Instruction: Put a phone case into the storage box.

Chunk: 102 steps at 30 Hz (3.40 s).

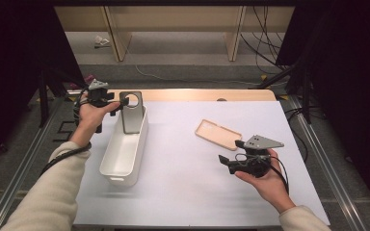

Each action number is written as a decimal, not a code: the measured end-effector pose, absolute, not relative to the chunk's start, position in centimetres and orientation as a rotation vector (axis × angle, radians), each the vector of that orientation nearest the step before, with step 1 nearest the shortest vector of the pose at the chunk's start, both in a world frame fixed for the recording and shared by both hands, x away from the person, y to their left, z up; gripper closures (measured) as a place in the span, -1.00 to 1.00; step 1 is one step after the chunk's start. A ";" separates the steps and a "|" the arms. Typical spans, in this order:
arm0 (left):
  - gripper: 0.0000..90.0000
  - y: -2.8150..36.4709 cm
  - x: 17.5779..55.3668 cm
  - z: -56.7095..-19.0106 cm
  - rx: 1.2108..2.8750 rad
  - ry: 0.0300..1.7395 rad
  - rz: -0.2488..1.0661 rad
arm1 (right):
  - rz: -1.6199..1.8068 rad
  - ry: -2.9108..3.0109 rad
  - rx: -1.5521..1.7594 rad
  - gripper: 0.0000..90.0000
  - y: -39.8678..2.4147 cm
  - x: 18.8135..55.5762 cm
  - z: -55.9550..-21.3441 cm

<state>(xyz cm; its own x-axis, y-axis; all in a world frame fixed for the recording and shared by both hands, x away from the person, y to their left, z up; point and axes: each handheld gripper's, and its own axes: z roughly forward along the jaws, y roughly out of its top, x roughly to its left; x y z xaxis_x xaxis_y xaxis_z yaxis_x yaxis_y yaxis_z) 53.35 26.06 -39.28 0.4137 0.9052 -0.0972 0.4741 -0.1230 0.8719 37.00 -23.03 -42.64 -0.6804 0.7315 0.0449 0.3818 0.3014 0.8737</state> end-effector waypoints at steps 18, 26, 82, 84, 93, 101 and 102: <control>-1.00 26.0 45.0 -37.5 1.742 1.108 0.570 | 1.329 2.170 1.048 -0.64 -24.0 38.1 -42.6; -1.00 24.5 41.9 -37.9 1.742 1.049 0.530 | 1.329 2.152 1.068 -0.64 -24.6 38.5 -42.6; -1.00 21.6 35.1 -41.3 1.735 0.935 0.515 | 1.052 2.303 1.137 0.99 -25.6 43.5 -43.1; -1.00 21.7 35.1 -41.4 1.736 0.937 0.512 | 0.982 2.325 1.159 1.00 -25.4 44.3 -43.3; -1.00 21.6 35.0 -41.3 1.730 0.937 0.513 | 0.779 2.428 1.210 1.00 -24.1 46.9 -45.4; -1.00 21.6 35.0 -41.3 1.739 0.931 0.514 | 0.746 2.456 1.223 1.00 -24.0 47.2 -45.8; -1.00 21.5 35.0 -41.3 1.738 0.931 0.514 | 0.741 2.462 1.224 1.00 -24.0 47.3 -45.9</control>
<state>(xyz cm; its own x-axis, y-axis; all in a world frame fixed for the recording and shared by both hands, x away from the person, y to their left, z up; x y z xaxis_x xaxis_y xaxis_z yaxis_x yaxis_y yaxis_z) 35.01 21.54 -41.29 0.6054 0.7902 -0.0959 0.3397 -0.1476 0.9289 47.29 -23.98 -45.85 -0.5956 0.8027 -0.0317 0.6517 0.5059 0.5651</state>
